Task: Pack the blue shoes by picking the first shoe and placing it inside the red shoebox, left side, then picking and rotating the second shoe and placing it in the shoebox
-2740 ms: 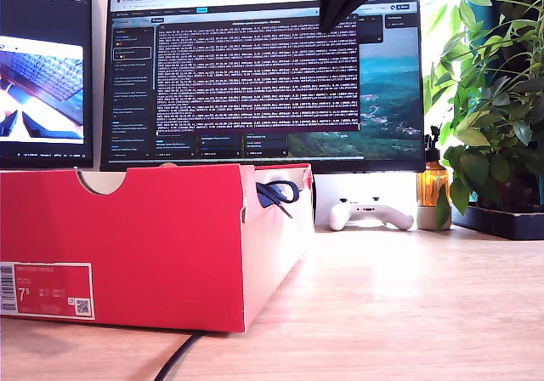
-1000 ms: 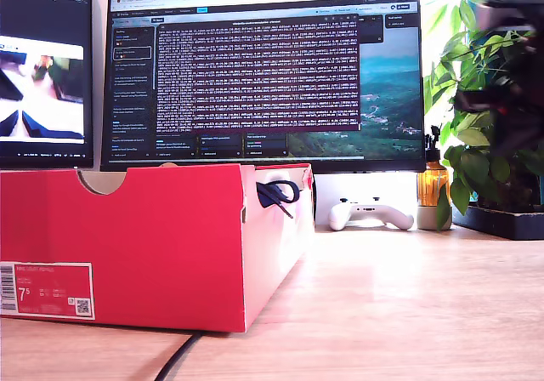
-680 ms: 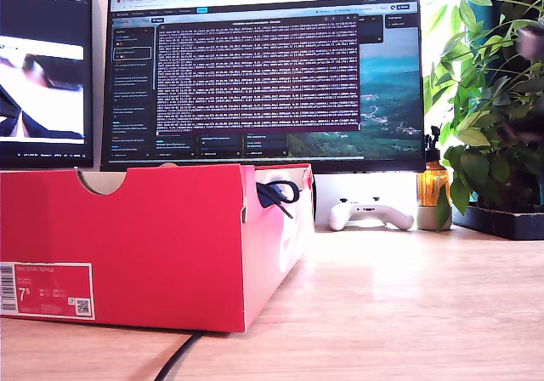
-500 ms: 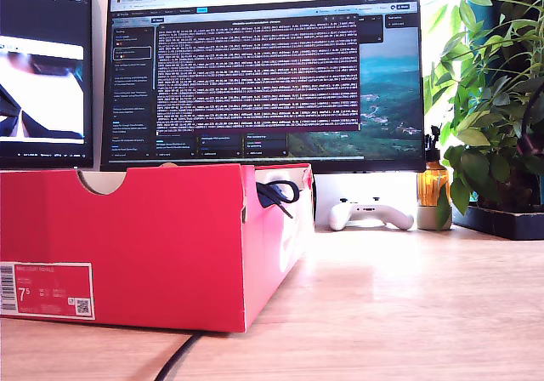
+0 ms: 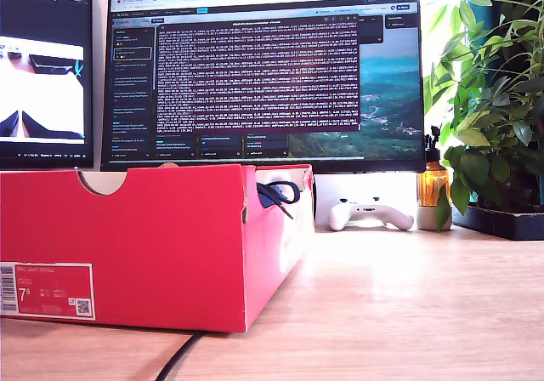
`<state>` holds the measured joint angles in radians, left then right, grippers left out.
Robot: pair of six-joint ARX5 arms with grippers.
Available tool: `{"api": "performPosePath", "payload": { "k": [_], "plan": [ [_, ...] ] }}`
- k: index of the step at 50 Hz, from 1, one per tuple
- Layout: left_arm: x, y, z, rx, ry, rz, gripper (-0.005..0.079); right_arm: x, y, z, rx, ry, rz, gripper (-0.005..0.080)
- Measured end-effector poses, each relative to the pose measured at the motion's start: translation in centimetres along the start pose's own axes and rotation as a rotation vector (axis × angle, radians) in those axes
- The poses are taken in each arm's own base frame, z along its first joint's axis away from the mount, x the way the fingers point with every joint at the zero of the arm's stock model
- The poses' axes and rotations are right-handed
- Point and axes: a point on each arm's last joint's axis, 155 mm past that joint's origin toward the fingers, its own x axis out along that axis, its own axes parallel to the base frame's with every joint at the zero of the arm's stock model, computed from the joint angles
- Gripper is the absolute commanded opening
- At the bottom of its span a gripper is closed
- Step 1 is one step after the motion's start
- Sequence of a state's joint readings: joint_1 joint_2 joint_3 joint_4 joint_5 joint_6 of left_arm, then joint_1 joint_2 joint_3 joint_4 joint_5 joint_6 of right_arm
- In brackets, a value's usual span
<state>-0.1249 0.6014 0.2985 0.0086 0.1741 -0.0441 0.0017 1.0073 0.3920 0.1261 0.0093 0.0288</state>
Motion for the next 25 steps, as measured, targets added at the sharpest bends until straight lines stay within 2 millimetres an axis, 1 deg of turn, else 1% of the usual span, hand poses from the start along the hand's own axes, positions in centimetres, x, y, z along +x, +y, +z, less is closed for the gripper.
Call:
{"api": "performPosePath", "payload": {
  "k": [6,12,18,25],
  "plan": [
    [-1.4,0.8,1.9,-0.01,-0.085,0.068,-0.0019,-0.4,0.1,0.3,0.024,-0.009,0.007,-0.001],
    [-2.6,0.9,2.8,-0.05,-0.153,0.088,-0.0019,-0.5,0.6,0.0,0.021,0.002,0.023,-0.001],
    [-3.2,0.7,2.5,-0.05,-0.17,0.087,-0.0019,-0.9,1.7,0.6,0.005,-0.02,0.055,-0.001],
    [-3.3,0.4,1.0,-0.048,-0.151,0.079,-0.0019,-2.0,2.1,2.3,-0.006,-0.086,0.062,-0.001]
  ]
}}
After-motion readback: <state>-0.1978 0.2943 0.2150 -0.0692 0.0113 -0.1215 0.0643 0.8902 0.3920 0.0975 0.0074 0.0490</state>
